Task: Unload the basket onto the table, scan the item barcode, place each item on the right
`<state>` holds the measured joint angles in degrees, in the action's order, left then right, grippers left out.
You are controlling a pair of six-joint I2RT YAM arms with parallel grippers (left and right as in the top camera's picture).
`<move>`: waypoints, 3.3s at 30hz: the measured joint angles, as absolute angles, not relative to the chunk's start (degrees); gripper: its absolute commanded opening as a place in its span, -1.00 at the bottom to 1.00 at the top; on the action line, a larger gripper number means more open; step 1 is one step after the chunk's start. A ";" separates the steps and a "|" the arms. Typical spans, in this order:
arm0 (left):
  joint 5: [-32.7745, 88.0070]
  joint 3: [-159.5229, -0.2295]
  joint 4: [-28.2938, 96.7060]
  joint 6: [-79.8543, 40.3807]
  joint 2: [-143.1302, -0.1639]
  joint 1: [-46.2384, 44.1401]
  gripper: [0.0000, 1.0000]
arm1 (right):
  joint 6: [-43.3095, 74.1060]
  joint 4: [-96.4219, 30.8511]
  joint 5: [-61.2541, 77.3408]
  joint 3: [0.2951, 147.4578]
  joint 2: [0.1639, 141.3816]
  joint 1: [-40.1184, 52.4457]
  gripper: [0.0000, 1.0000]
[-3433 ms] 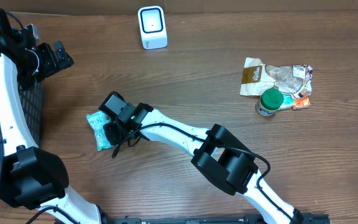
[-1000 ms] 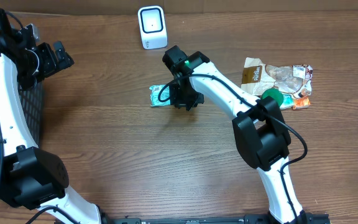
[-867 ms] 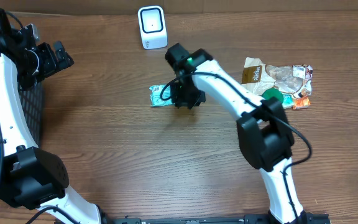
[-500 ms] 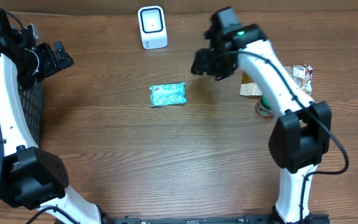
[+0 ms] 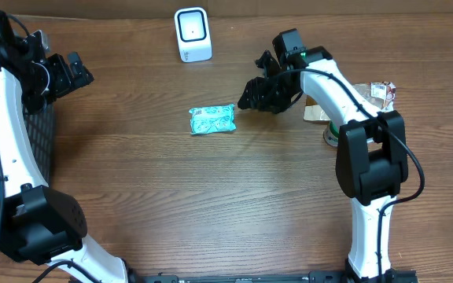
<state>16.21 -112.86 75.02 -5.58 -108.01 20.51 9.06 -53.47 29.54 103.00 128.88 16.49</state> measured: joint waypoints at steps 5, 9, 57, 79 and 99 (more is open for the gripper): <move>16.21 -112.86 75.02 -5.58 -108.01 20.51 0.99 | 9.30 -46.48 33.32 98.43 128.88 16.58 0.22; 16.21 -112.86 75.00 -5.58 -108.01 20.51 0.99 | 11.16 -40.82 34.65 94.41 128.90 16.86 0.21; 16.21 -112.86 75.02 -5.58 -108.01 20.51 0.99 | 13.76 -43.68 46.33 88.73 105.32 16.60 -0.92; 16.21 -112.86 75.02 -5.58 -108.01 20.51 0.99 | 11.14 -52.69 47.07 88.77 92.33 16.62 -0.92; 16.21 -112.86 75.02 -5.58 -108.01 20.51 0.99 | 10.68 -52.31 46.02 88.77 92.20 16.60 -0.92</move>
